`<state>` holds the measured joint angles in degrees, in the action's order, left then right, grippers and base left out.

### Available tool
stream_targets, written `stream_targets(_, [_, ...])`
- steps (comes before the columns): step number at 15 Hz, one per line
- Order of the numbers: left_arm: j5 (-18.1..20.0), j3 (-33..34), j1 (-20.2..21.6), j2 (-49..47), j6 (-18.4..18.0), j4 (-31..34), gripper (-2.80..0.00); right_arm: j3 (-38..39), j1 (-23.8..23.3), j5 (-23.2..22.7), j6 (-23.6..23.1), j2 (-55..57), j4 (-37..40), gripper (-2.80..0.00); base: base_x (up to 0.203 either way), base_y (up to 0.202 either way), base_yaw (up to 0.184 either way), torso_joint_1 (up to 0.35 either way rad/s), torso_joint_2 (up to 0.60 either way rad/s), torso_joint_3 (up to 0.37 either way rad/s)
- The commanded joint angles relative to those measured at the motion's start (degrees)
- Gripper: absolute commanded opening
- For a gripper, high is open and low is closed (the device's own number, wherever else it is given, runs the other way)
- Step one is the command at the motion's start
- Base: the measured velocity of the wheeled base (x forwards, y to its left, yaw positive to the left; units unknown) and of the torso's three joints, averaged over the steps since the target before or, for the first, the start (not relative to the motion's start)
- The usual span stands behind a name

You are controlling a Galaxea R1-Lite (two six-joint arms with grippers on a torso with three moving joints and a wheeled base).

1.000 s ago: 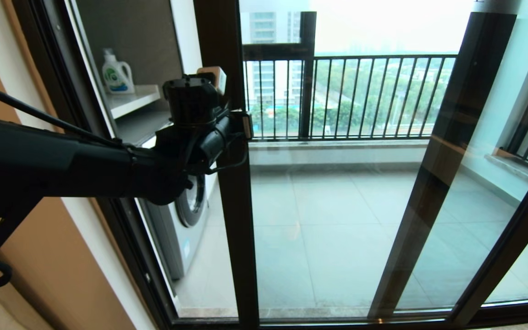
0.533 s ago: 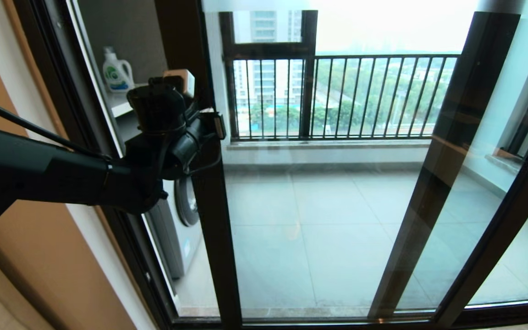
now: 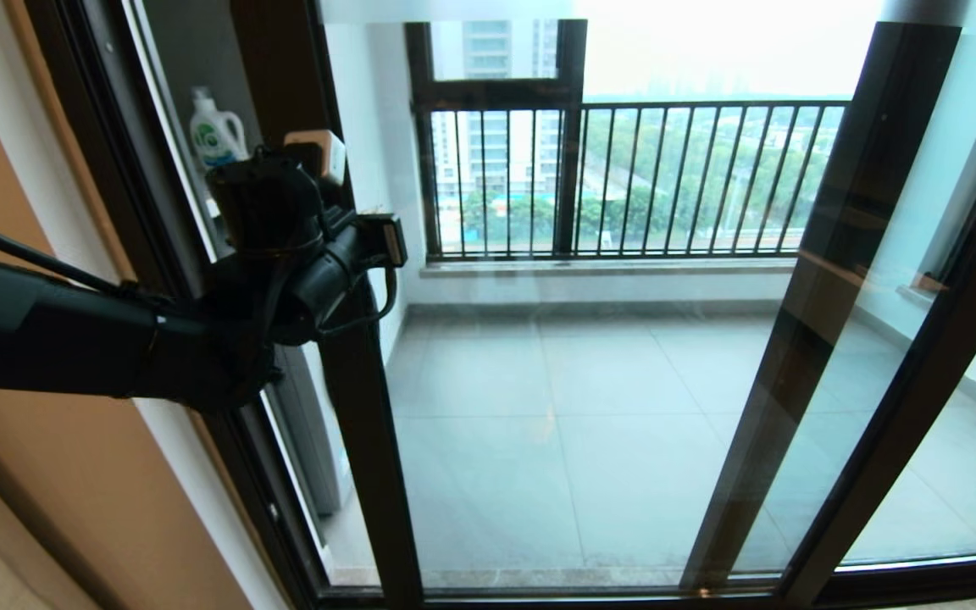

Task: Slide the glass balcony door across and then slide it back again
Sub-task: Close the slid door

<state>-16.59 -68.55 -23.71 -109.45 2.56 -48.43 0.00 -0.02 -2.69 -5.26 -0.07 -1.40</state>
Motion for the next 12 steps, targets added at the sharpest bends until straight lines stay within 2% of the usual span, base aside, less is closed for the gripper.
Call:
stream_targets(1, [0.2, 3.8, 1.8, 2.6, 0.0, -1.7, -2.80, 0.7, 0.0, 0.0, 0.0, 0.1, 0.0, -2.80, 0.000, 0.000, 0.000, 0.000, 0.00, 0.000])
stream_targets(4, [3.1, 9.8, 4.9, 5.4, 0.0, -3.2, -2.80, 0.7, 0.0, 0.0, -0.1, 0.0, 0.0, -2.80, 0.000, 0.000, 0.000, 0.000, 0.00, 0.000])
stream_targets(9, [5.3, 9.7, 10.3, 5.5, 0.0, -3.2, -2.80, 0.7, 0.0, 0.0, -0.1, 0.1, 0.0, -2.80, 0.000, 0.000, 0.000, 0.000, 0.00, 0.000])
stream_targets(11, [8.2, 9.4, 12.9, 4.2, 0.0, -3.3, -2.80, 0.7, 0.0, -0.1, 0.0, 0.1, 0.0, -2.80, 0.000, 0.000, 0.000, 0.000, 0.00, 0.000])
stream_targets(12, [8.3, 8.6, 13.7, 3.5, 0.0, -3.2, -2.80, 0.7, 0.0, 0.0, -0.1, 0.1, 0.0, -2.80, 0.000, 0.000, 0.000, 0.000, 0.00, 0.000])
